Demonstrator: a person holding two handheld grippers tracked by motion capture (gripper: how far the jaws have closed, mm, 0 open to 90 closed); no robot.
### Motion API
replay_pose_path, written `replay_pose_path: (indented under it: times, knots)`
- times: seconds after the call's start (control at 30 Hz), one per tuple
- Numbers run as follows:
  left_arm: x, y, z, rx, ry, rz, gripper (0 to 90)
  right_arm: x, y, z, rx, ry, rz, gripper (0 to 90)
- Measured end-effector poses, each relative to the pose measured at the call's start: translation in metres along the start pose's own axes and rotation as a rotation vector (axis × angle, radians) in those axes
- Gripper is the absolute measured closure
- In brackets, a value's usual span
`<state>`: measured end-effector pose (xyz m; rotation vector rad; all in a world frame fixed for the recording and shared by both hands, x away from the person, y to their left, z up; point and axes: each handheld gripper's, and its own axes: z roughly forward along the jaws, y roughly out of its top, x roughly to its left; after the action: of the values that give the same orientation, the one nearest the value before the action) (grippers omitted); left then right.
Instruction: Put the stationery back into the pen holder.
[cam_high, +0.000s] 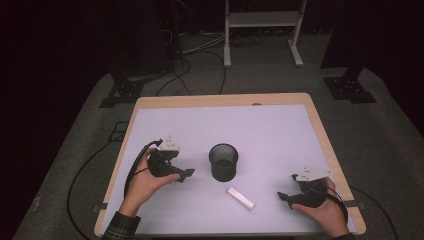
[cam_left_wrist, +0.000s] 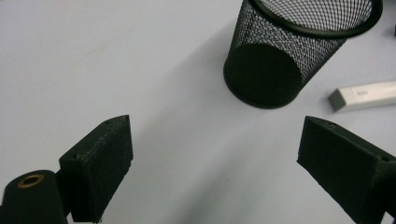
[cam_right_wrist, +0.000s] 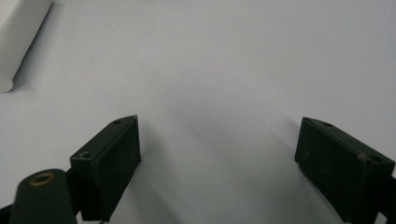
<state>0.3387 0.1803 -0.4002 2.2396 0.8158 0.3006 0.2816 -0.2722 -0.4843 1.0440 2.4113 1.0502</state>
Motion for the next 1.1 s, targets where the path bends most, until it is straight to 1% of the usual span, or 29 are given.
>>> replay_pose_path:
  times: [0.13, 0.33, 0.47, 0.53, 0.73, 0.9, 1.1]
  knots:
    - [-0.003, -0.010, -0.002, -0.004, 0.022, -0.008, 9.7, 0.000, 0.000, 0.000, -0.001, 0.002, 0.004, 12.9]
    - [-0.011, -0.027, -0.002, -0.001, 0.046, 0.006, 9.7, 0.000, 0.000, 0.000, -0.001, 0.003, 0.005, 12.9]
    - [-0.013, -0.040, -0.003, -0.001, 0.058, 0.004, 9.6, 0.000, 0.000, 0.000, -0.001, 0.001, 0.004, 13.0]
    - [-0.013, -0.046, -0.004, -0.003, 0.063, 0.001, 9.6, 0.000, 0.000, 0.000, -0.002, 0.000, 0.004, 13.1]
    - [-0.009, -0.066, -0.007, 0.007, 0.092, -0.031, 8.3, 0.000, 0.000, 0.000, -0.003, 0.000, 0.004, 13.2]
    - [-0.007, -0.078, -0.006, 0.028, 0.118, -0.047, 8.3, 0.000, 0.000, 0.000, -0.002, -0.001, 0.002, 13.3]
    - [-0.006, -0.094, -0.002, 0.044, 0.128, -0.065, 8.3, 0.000, 0.000, 0.000, -0.003, -0.001, 0.002, 13.5]
